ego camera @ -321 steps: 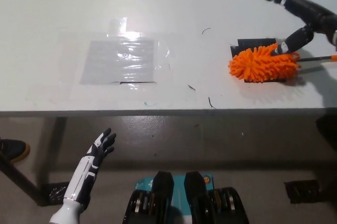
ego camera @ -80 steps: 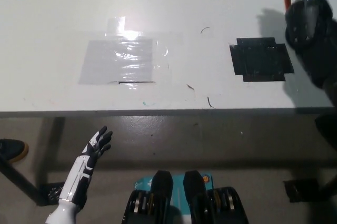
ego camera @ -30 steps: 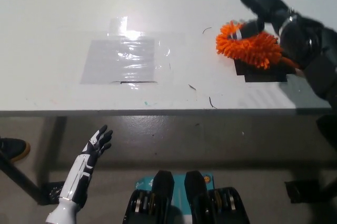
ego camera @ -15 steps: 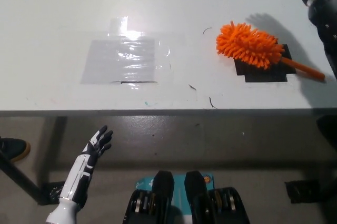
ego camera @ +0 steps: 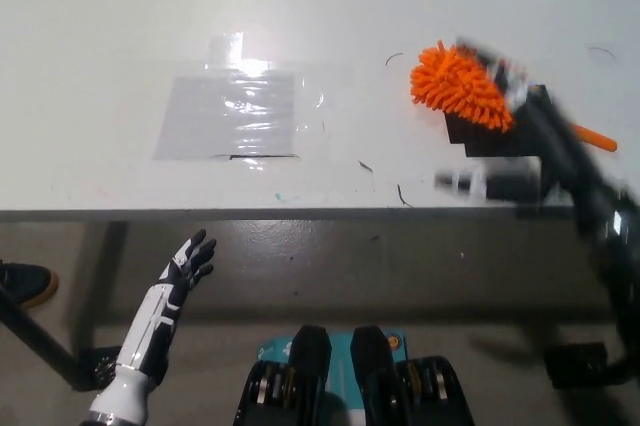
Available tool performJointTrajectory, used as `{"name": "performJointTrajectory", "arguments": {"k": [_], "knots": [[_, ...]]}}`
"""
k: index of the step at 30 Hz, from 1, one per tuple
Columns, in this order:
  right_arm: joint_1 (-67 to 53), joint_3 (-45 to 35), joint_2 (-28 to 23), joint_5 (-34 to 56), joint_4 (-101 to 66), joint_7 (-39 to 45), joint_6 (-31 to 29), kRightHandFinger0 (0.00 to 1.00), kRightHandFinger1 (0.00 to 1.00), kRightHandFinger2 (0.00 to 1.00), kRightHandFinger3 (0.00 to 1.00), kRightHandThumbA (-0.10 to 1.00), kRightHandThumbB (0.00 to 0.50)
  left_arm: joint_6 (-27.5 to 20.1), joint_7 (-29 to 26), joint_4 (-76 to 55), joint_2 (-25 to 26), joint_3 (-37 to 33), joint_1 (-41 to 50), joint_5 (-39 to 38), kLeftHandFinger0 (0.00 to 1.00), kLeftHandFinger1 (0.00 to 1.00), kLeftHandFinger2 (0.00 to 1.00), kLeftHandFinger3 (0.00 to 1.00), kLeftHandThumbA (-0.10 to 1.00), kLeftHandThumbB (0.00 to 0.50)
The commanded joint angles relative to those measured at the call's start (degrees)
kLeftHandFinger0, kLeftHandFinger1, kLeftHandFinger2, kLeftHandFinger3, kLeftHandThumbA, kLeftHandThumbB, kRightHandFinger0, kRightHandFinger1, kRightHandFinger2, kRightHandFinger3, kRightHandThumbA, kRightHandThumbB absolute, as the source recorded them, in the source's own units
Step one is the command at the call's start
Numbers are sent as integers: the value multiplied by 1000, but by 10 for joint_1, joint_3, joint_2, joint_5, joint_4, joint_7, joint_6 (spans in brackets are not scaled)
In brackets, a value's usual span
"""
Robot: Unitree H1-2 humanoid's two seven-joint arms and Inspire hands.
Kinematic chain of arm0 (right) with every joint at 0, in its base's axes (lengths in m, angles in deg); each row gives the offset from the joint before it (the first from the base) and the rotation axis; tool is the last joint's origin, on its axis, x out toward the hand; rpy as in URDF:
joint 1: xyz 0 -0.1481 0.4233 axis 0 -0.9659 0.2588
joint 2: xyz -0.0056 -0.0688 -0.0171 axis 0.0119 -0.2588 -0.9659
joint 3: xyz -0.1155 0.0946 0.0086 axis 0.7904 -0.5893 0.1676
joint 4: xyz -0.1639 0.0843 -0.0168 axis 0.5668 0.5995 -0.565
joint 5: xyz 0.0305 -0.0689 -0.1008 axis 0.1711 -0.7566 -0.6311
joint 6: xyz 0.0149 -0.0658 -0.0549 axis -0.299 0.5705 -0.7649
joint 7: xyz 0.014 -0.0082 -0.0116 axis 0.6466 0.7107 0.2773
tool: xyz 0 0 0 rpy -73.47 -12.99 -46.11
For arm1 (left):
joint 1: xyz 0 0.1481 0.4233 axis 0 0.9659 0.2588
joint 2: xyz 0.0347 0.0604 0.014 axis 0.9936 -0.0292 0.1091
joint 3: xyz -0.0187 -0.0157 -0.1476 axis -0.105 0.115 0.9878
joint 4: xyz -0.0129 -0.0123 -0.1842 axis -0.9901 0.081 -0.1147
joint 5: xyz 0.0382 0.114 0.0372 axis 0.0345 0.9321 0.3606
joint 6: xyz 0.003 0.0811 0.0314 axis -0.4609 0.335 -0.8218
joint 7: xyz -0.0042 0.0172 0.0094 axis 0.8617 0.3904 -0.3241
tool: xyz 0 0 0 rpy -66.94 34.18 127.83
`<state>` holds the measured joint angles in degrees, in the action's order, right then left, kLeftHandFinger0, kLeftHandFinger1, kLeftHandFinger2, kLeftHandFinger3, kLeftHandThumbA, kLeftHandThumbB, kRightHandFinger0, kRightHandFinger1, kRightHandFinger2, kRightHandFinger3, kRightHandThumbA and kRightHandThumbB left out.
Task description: The robot uses it right hand to pick up an extended orange duster kept in the middle of the desk and presses its handle against the desk to collapse it
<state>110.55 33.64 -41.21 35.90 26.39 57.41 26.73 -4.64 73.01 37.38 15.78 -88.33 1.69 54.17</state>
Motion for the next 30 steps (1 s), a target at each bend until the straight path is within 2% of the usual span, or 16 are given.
{"name": "performJointTrajectory", "arguments": {"k": [1, 3, 5, 6, 10, 12, 13, 14, 16, 18, 23, 26, 30], "knots": [[-191, -38, 72, 169, -310, -100, -166, 1000, 1000, 1000, 1000, 1000, 335, -19, 26, -10, 18, -3, -56, -18, 1000, 1000, 1000, 1000, 1000, 181], [-200, -34, 93, 182, -264, -90, -166, 1000, 1000, 1000, 1000, 1000, 313, -24, 27, -10, 19, -3, -55, -20, 1000, 1000, 1000, 1000, 1000, 176], [-209, -35, 102, 187, -229, -78, -166, 1000, 1000, 1000, 1000, 1000, 221, -25, 28, -11, 19, -4, -52, -19, 1000, 1000, 1000, 1000, 1000, 178], [-210, -37, 106, 188, -198, -70, -166, 1000, 1000, 1000, 1000, 1000, 205, -24, 28, -12, 19, -4, -51, -19, 1000, 1000, 1000, 1000, 1000, 177], [-184, -53, 115, 216, -107, -34, -107, 1000, 1000, 1000, 1000, 1000, 237, -19, 28, -15, 19, -3, -51, -20, 1000, 1000, 1000, 1000, 1000, 172], [-172, -60, 115, 204, -77, -26, -85, 1000, 1000, 1000, 1000, 1000, 217, -18, 28, -17, 17, -2, -50, -20, 1000, 1000, 1000, 1000, 1000, 170], [-161, -63, 114, 210, -50, -16, -89, 1000, 1000, 1000, 1000, 1000, 192, -17, 26, -17, 18, -2, -50, -16, 1000, 1000, 1000, 1000, 1000, 168], [-153, -66, 112, 216, -24, -5, -78, 1000, 1000, 1000, 1000, 1000, 191, -18, 27, -17, 17, -2, -50, -19, 1000, 1000, 1000, 1000, 1000, 166], [-143, -71, 111, 224, 8, 4, -66, 1000, 1000, 1000, 1000, 1000, 224, -16, 26, -19, 17, -1, -47, -19, 1000, 1000, 1000, 1000, 1000, 164], [-131, -74, 110, 243, 39, 21, -64, 1000, 1000, 1000, 1000, 1000, 180, -16, 28, -20, 17, 1, -47, -22, 1000, 1000, 1000, 1000, 1000, 154], [-113, -70, 102, 236, 61, 35, -43, 1000, 1000, 1000, 1000, 1000, 144, -22, 28, -19, 18, 1, -43, -19, 1000, 1000, 1000, 1000, 1000, 137], [-104, -65, 99, 244, 72, 49, -31, 1000, 1000, 1000, 1000, 1000, 181, -20, 32, -21, 18, 1, -44, -23, 1000, 1000, 1000, 1000, 1000, 114], [-103, -57, 93, 228, 72, 58, -28, 1000, 1000, 1000, 1000, 1000, 177, -20, 33, -15, 18, 1, -48, -23, 1000, 1000, 1000, 1000, 1000, 105]]}}
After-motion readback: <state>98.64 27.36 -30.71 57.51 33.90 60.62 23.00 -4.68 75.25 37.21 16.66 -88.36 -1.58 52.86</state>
